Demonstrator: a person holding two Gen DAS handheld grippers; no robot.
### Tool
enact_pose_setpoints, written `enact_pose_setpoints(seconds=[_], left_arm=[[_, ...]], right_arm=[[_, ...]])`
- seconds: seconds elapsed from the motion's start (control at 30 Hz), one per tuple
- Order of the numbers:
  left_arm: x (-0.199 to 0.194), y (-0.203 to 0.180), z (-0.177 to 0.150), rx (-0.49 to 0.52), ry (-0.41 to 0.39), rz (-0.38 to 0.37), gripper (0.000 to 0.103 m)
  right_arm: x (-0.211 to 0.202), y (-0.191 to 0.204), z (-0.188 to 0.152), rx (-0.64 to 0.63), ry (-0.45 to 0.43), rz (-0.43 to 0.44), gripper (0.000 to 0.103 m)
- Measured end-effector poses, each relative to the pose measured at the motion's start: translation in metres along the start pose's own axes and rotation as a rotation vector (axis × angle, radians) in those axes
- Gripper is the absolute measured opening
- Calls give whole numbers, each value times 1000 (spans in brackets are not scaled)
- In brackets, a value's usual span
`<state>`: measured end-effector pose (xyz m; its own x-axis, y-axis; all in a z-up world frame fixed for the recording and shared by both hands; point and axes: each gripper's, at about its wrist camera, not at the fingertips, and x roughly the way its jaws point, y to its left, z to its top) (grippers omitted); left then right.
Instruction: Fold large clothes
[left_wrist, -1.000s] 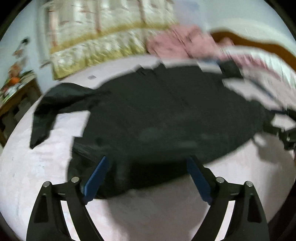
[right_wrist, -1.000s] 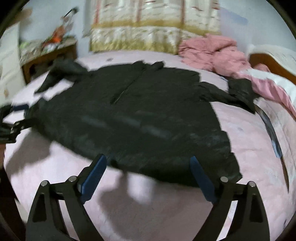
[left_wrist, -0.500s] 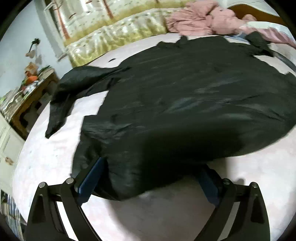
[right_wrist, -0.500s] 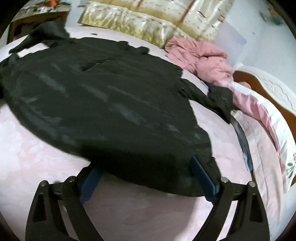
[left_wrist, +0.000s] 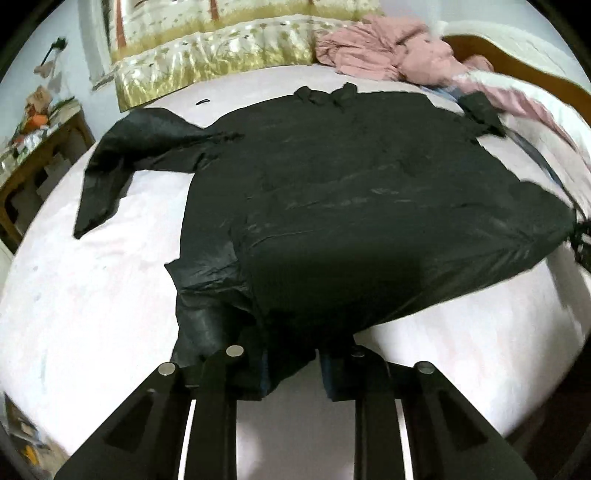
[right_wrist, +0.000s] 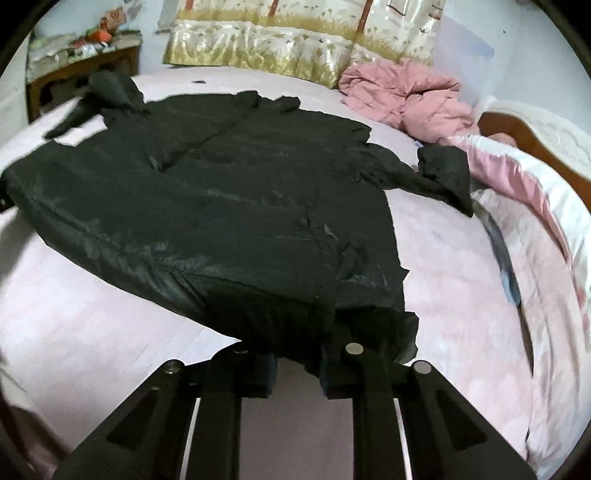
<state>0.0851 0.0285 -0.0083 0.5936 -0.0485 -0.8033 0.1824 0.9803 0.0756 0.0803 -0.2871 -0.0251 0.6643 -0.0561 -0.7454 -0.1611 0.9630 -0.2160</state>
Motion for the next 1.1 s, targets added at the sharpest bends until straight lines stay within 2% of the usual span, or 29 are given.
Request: enact_pose_setpoints(seconds=[0.07, 0.13, 0.27, 0.4, 0.47, 0.67, 0.77, 0.83, 0.9, 0.93, 1.0, 1.1], left_arm=[[-13, -3, -14, 7, 35, -2, 30], [-19, -1, -18, -6, 44, 0, 37], [-20, 8, -5, -55, 23, 59, 66], [-21, 22, 14, -89, 9, 33, 69], [-16, 28, 32, -80, -5, 40, 76], [26, 51, 96, -112, -34, 15, 80], [45, 62, 120, -138, -131, 24, 80], [46, 70, 121, -176, -197, 16, 81], [41, 76, 113, -196, -253, -5, 84], [38, 79, 108, -200, -278, -10, 88], [35, 82, 97, -194, -302, -13, 88], [36, 86, 91, -219, -267, -13, 88]], right_arm=[[-14, 1, -11, -2, 16, 18, 18], [-20, 1, -16, 4, 29, 12, 24], [-19, -8, -6, 44, 28, -32, 47], [-22, -24, 21, 61, -11, -16, 65], [-17, -32, 39, 54, -18, -22, 71], [27, -51, 91, 90, -18, -25, 73], [54, -60, 103, 137, -19, -48, 73], [55, -69, 100, 199, -118, -45, 73], [48, -77, 89, 269, -210, -25, 81], [47, -81, 85, 289, -225, -20, 82], [47, -87, 78, 310, -218, -28, 82], [52, -98, 73, 335, -192, -36, 82]])
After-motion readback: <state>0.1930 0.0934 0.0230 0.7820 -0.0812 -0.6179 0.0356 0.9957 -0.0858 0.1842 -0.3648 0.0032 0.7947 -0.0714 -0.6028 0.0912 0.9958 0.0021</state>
